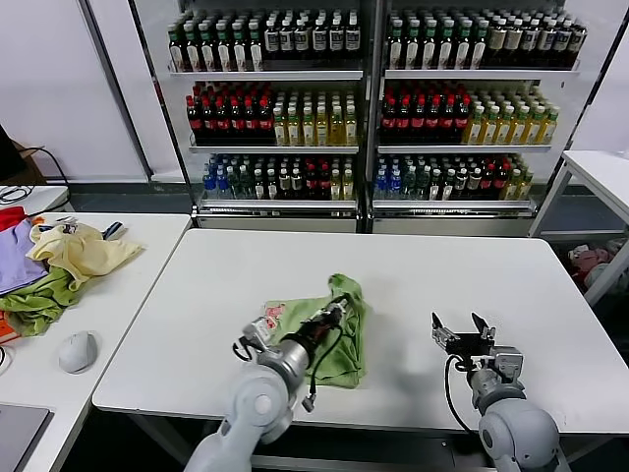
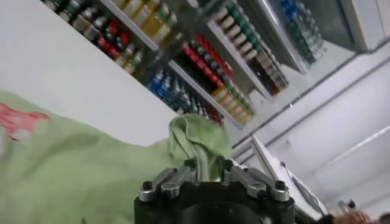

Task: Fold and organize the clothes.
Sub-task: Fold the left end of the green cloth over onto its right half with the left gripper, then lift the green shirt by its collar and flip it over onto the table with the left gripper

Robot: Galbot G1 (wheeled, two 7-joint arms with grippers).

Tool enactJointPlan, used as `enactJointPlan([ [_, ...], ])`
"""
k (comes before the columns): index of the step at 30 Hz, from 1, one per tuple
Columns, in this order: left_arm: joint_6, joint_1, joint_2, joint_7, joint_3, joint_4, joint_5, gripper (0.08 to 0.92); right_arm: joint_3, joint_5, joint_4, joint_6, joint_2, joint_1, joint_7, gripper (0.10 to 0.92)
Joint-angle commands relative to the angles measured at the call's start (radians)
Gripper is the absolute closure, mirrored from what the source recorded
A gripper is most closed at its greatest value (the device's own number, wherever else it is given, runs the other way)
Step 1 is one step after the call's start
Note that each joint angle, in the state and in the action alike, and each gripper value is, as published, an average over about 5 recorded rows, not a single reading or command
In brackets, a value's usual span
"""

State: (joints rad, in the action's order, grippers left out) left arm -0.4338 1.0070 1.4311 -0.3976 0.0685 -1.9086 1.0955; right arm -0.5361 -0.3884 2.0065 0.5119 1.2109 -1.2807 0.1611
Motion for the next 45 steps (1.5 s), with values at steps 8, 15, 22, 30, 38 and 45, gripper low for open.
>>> enactJointPlan([
  [8, 0.064, 0.172, -0.156, 0.044, 0.197, -0.084, -0.392, 0.401, 0.018, -0.001, -0.02, -0.004, 0.007, 0.024, -0.002, 0.203],
  [15, 0.103, 0.256, -0.207, 0.004, 0.244, -0.007, -0.655, 0.21, 0.032, 0.011, -0.024, -0.005, 0.021, 0.032, -0.001, 0.203],
  [22, 0.047, 0.24, -0.165, -0.017, 0.143, 0.035, -0.717, 0.178, 0.047, 0.029, -0.015, -0.005, 0.043, 0.03, -0.001, 0.203],
  [30, 0.025, 0.184, -0.116, -0.039, 0.061, 0.089, -0.713, 0.184, 0.036, 0.032, 0.007, -0.003, 0.046, 0.015, -0.001, 0.203],
  [38, 0.023, 0.167, -0.116, -0.045, 0.047, 0.106, -0.648, 0.375, 0.024, 0.033, 0.027, -0.001, 0.045, 0.0, -0.001, 0.203],
  [45, 0.043, 0.175, -0.128, -0.027, 0.09, 0.081, -0.454, 0.574, 0.018, 0.033, 0.041, 0.001, 0.042, -0.008, 0.0, 0.203],
])
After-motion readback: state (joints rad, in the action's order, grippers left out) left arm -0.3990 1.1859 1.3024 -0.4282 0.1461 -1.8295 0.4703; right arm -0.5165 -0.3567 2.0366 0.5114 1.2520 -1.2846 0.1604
